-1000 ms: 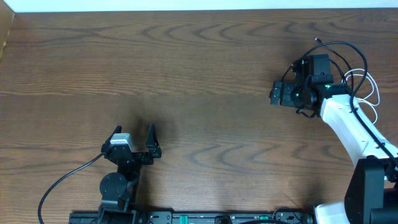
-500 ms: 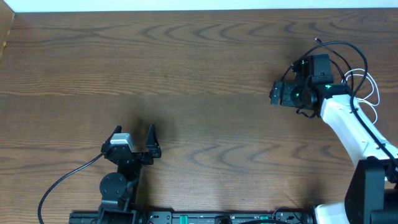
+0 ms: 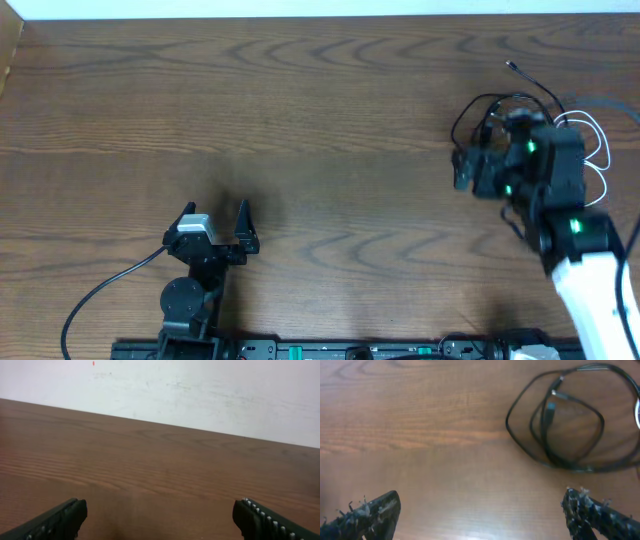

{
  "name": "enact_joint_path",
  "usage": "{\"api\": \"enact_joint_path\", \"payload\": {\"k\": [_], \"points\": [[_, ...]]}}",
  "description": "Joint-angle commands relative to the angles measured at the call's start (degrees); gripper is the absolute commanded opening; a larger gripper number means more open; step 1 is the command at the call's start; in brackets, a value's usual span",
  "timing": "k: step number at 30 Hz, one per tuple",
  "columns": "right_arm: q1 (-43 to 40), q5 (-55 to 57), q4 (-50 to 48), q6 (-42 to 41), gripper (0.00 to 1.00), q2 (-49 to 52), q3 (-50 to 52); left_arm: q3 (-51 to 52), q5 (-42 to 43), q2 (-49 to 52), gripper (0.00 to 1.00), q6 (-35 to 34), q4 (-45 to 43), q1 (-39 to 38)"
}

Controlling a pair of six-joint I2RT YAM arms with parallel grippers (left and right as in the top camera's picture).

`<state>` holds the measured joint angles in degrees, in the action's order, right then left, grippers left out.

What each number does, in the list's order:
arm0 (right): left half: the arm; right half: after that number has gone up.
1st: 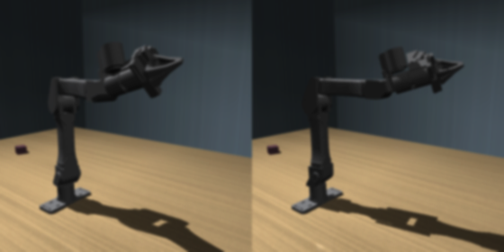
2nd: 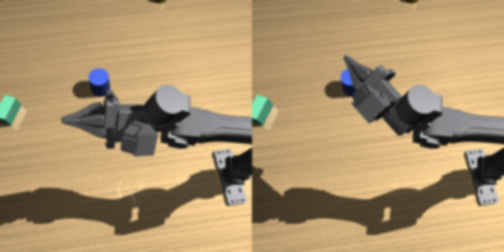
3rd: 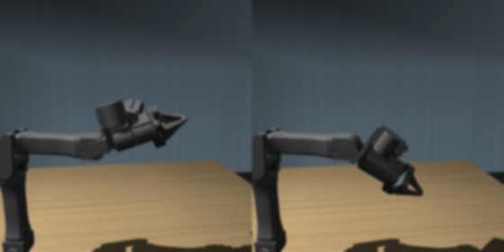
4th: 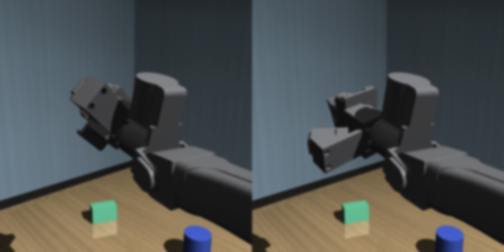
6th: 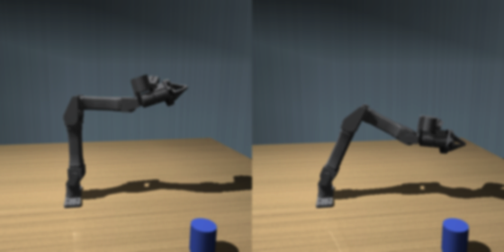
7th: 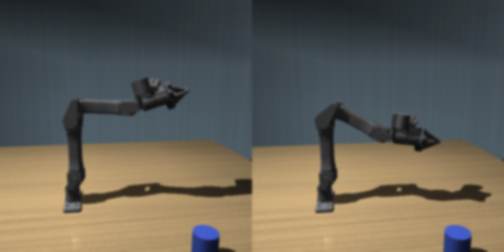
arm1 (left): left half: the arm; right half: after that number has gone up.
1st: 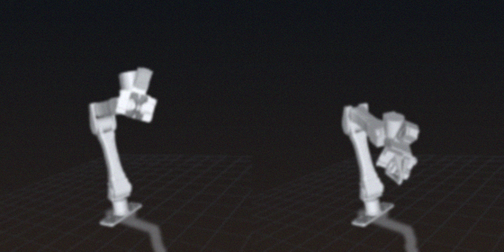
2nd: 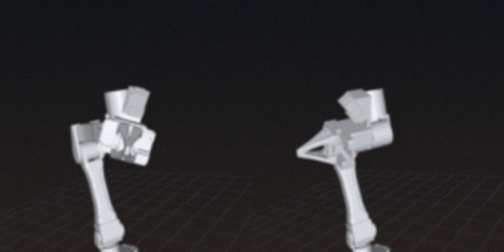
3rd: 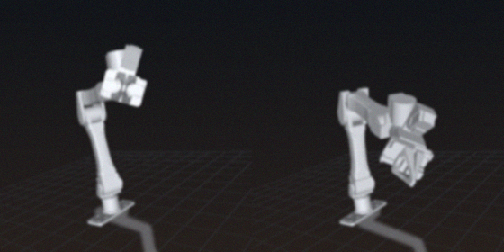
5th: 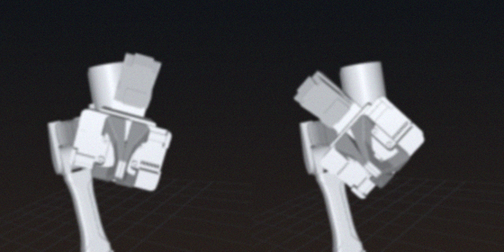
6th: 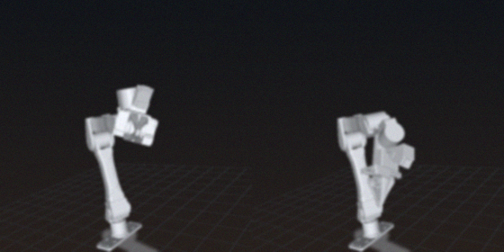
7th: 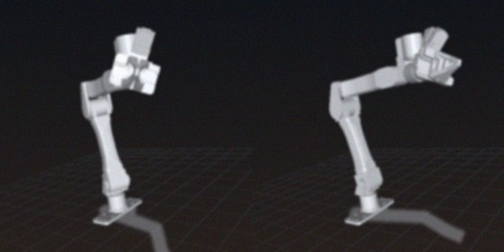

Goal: Untangle cables

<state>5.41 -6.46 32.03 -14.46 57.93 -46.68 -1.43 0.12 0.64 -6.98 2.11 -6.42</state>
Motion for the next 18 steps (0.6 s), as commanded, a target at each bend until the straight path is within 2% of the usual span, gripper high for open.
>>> {"api": "enact_joint_path", "payload": {"k": [1,7,18], "points": [[0.26,-0.09,0.17,-0.11,0.99,-5.7,5.05,1.2,-0.13,-0.35,0.98,0.96,2.12,0.24],[0.26,-0.11,2.71,-0.11,0.99,-12.37,10.88,1.2,-0.13,-0.35,0.98,0.96,2.12,0.24],[0.26,-0.09,12.37,-0.11,0.99,-11.54,11.82,1.2,-0.13,-0.35,0.98,0.96,2.12,0.24]]}}
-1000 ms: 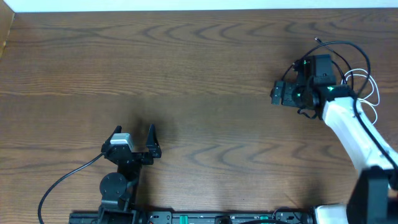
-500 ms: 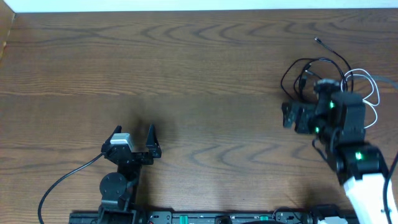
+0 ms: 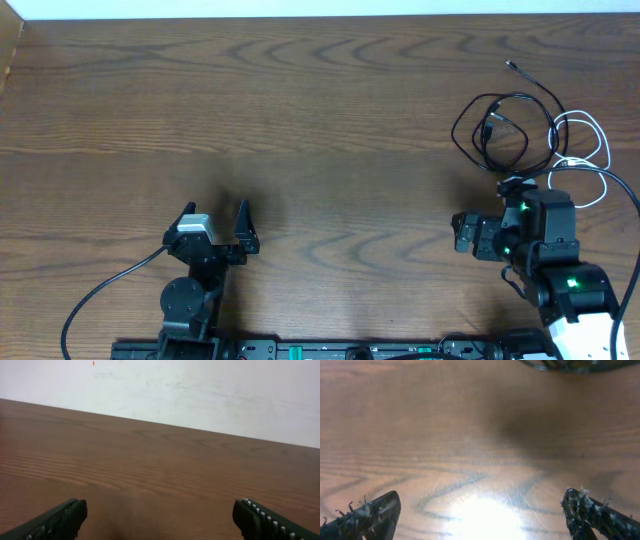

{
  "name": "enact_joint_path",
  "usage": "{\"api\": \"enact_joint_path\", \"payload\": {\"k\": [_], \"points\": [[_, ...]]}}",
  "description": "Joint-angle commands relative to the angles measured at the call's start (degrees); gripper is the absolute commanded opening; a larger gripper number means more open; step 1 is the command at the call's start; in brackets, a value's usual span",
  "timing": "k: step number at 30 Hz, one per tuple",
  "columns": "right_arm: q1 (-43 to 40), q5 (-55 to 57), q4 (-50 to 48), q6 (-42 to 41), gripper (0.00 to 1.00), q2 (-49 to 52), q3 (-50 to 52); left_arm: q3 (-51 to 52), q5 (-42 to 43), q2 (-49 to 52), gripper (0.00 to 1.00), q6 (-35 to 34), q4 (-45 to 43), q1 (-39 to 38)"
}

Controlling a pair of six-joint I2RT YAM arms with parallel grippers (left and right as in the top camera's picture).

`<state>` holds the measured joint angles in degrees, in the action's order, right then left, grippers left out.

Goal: Untangle cables

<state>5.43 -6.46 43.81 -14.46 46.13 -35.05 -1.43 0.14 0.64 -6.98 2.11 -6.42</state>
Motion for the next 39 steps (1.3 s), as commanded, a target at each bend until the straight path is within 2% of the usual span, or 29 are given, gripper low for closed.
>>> {"api": "enact_joint_path", "payload": {"k": [1,11,30,39], "points": [[0.24,-0.11,0.83,-0.11,0.99,0.28,0.2,1.2,-0.15,-0.35,0.98,0.96,2.12,0.24],[0.24,-0.09,1.03,-0.11,0.99,-1.66,0.33,1.2,-0.15,-0.35,0.98,0.96,2.12,0.24],[0.11,-0.11,1.46,-0.11,0.99,-26.71,7.78,1.2,-0.15,-0.35,0.98,0.96,2.12,0.24],[-2.73,-0.11,1.46,-0.11,0.99,-38.14,11.93,1.2,-0.15,-0.35,0.98,0.96,2.1,0.24]]}}
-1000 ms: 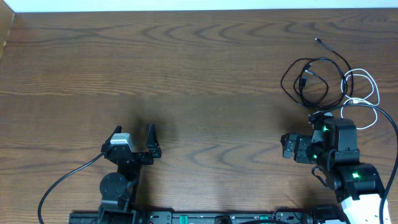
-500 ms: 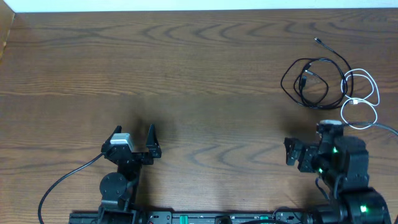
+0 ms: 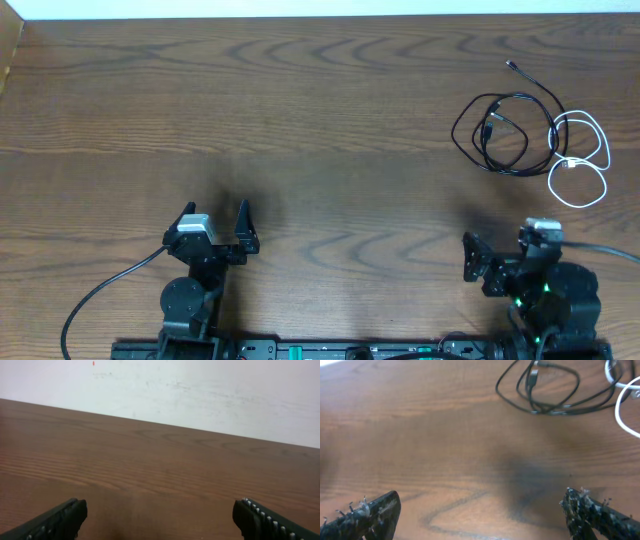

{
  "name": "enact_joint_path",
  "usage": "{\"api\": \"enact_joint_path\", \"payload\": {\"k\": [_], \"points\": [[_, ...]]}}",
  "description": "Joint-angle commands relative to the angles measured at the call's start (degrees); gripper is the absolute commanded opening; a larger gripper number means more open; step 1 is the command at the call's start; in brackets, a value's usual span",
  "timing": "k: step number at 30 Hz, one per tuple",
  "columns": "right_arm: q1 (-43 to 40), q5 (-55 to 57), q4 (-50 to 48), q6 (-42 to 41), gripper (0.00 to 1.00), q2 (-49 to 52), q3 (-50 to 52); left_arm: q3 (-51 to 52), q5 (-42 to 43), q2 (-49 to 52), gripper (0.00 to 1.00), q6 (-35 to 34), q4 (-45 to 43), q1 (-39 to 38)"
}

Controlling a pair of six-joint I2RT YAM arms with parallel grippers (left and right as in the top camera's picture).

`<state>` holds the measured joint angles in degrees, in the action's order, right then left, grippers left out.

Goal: Untangle cables

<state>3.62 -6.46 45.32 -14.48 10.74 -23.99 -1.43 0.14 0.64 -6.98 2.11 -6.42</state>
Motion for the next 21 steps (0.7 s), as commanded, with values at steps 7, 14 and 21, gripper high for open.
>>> {"api": "enact_joint_path", "payload": {"k": [7,14,21], "points": [[-1.07,-0.11,-0.04,-0.07,0.99,-8.37,3.54,1.2,-0.15,-0.35,0.98,0.96,2.12,0.24],[-1.07,-0.11,-0.09,-0.09,0.99,-10.43,7.74,1.2,-0.15,-0.35,0.98,0.96,2.12,0.24],[-1.07,-0.11,-0.66,-0.09,0.99,-10.45,8.37,1.2,-0.15,-0.35,0.98,0.96,2.1,0.24]]}}
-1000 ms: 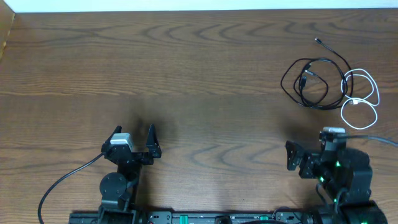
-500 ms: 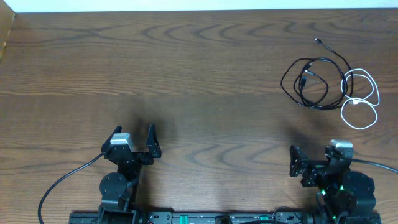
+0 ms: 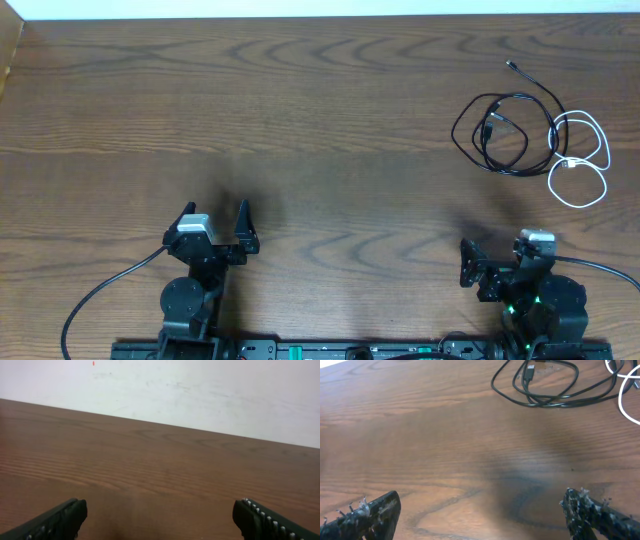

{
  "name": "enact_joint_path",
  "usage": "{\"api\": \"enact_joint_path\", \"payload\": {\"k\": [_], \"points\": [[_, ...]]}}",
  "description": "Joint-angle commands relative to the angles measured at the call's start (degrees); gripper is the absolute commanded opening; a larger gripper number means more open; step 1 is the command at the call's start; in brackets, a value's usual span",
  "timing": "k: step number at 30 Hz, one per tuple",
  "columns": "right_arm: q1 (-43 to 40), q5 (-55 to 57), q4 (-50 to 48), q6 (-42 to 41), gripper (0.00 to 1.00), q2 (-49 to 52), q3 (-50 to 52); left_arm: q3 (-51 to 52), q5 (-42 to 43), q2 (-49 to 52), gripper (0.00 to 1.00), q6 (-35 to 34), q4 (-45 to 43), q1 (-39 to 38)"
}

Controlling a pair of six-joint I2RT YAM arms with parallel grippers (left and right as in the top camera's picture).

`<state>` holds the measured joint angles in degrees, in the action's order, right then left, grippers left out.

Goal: Untangle cables

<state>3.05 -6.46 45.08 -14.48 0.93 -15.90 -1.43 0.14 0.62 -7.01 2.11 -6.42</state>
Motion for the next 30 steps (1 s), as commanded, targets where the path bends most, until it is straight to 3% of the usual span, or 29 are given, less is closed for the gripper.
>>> {"api": "enact_joint_path", "payload": {"k": [1,20,30], "points": [[-0.5,-0.11,-0.74,-0.09,0.99,-0.63,0.33,1.2,-0.15,-0.33,0.98,0.98,2.1,0.24],[-1.25,-0.11,-27.47,-0.09,0.99,-0.68,4.83,1.2,-0.15,-0.33,0.98,0.98,2.1,0.24],[-1.25,-0.11,-31.34,-0.09,0.99,-0.68,5.22,1.2,-0.15,-0.33,0.98,0.98,2.12,0.24]]}}
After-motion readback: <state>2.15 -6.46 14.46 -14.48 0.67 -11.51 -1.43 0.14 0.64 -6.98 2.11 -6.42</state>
